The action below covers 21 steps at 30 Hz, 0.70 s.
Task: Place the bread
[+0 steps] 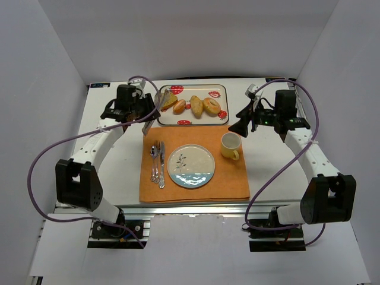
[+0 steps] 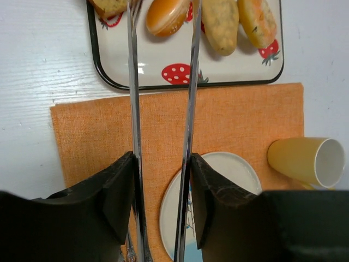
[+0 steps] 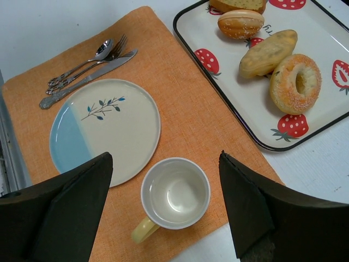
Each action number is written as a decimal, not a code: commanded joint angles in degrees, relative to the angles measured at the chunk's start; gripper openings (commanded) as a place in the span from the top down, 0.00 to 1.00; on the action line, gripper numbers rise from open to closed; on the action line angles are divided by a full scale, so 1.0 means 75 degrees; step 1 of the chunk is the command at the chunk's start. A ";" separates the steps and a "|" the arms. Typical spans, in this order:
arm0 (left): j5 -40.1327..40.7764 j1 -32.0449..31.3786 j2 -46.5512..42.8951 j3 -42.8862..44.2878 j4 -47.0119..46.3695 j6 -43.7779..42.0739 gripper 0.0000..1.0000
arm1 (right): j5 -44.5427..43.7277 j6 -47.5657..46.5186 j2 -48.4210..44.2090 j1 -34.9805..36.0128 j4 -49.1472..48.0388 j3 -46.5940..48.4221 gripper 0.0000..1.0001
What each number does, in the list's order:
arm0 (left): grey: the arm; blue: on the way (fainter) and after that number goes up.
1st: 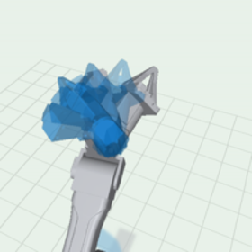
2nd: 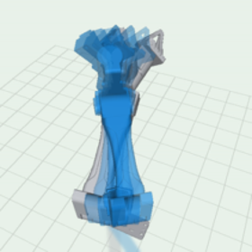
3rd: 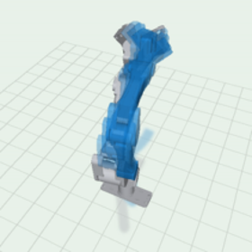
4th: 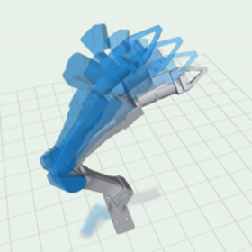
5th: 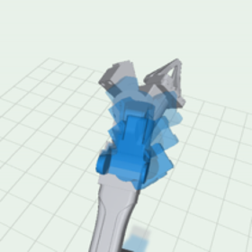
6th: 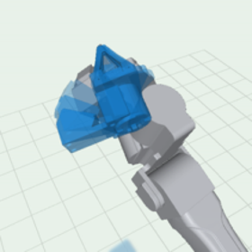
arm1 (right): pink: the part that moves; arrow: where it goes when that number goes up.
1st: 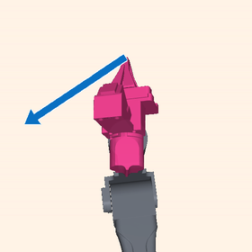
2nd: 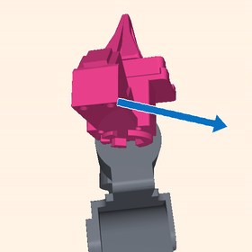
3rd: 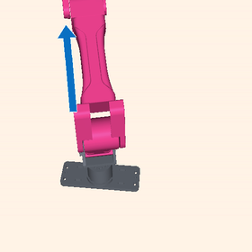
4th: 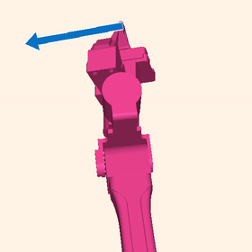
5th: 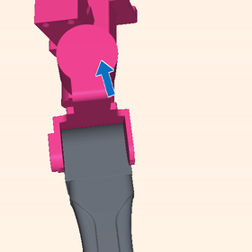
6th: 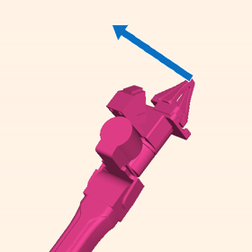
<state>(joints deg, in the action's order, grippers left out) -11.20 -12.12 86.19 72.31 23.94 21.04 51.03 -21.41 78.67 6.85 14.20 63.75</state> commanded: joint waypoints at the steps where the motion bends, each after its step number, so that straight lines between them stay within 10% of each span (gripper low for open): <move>1: 0.0017 -0.0095 0.0214 0.0657 0.0229 -0.0051 0.47 | 0.0240 0.0054 -0.0271 -0.0035 -0.0322 -0.0132 0.17; 21: 0.1388 -0.1243 0.2382 0.2240 0.0405 -0.2054 0.45 | 0.0333 0.0112 -0.0236 -0.0140 -0.0416 -0.0285 0.17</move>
<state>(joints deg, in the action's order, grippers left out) -4.40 -20.27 104.05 85.89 27.88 9.74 51.64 -21.17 78.00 6.11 13.06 61.95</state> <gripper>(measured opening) 0.551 0.828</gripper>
